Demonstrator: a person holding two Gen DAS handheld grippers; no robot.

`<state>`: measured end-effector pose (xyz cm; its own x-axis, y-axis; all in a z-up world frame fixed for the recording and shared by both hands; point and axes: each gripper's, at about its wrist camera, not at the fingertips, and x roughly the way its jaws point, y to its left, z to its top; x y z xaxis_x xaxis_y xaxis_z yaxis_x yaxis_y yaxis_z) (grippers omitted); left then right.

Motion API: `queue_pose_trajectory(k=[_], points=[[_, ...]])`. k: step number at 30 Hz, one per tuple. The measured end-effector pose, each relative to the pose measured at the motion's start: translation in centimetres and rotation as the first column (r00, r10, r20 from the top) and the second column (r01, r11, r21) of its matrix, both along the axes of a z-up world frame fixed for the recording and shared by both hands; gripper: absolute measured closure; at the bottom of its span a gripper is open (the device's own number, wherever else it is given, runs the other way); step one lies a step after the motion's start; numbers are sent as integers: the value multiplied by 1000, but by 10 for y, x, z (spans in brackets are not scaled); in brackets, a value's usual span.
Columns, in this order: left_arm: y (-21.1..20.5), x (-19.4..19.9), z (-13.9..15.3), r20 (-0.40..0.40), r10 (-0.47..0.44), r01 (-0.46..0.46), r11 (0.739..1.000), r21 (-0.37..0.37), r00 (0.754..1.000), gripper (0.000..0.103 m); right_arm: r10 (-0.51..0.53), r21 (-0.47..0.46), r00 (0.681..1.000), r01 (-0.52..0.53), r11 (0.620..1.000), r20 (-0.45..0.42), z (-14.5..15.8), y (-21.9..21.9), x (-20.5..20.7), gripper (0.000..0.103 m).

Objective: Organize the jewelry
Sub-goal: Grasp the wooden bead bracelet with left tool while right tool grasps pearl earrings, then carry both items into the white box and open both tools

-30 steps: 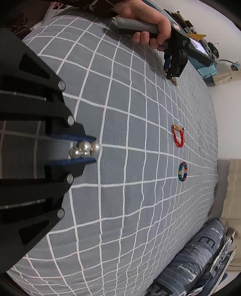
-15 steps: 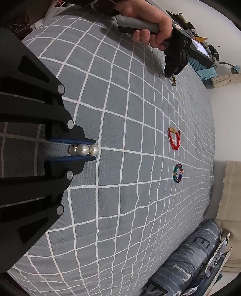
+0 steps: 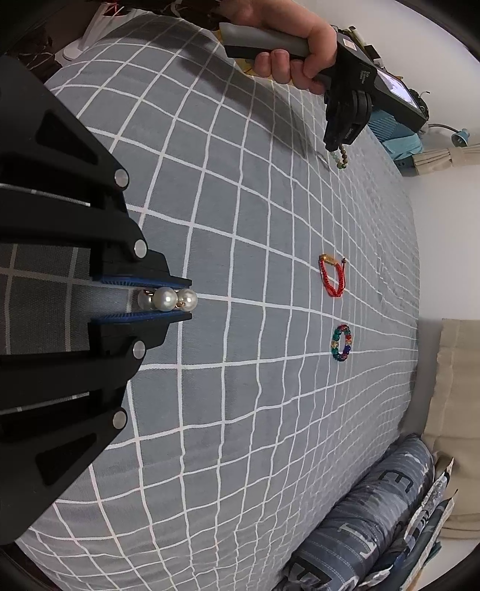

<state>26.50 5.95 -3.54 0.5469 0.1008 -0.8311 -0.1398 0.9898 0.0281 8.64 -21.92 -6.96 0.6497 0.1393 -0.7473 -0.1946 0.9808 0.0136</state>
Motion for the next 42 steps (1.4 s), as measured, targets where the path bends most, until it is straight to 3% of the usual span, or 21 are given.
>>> queue_pose_trajectory(k=[13,28,38,42], points=[[-6,-24,22,32,-32,33,999,-9,999,95,0,-6,999,1,1000,38,21,4,11,92],[-20,-68,68,93,-96,97,995,-6,991,95,-6,-12,997,7,1000,79,62,26,41,92],[-7,-97,97,159,-75,72,997,23,984,95,-8,-3,996,8,1000,91,89,48,61,92],[7,-111,110,171,-53,55,998,-9,984,95,15,5,995,-15,1000,101,101,64,67,92]])
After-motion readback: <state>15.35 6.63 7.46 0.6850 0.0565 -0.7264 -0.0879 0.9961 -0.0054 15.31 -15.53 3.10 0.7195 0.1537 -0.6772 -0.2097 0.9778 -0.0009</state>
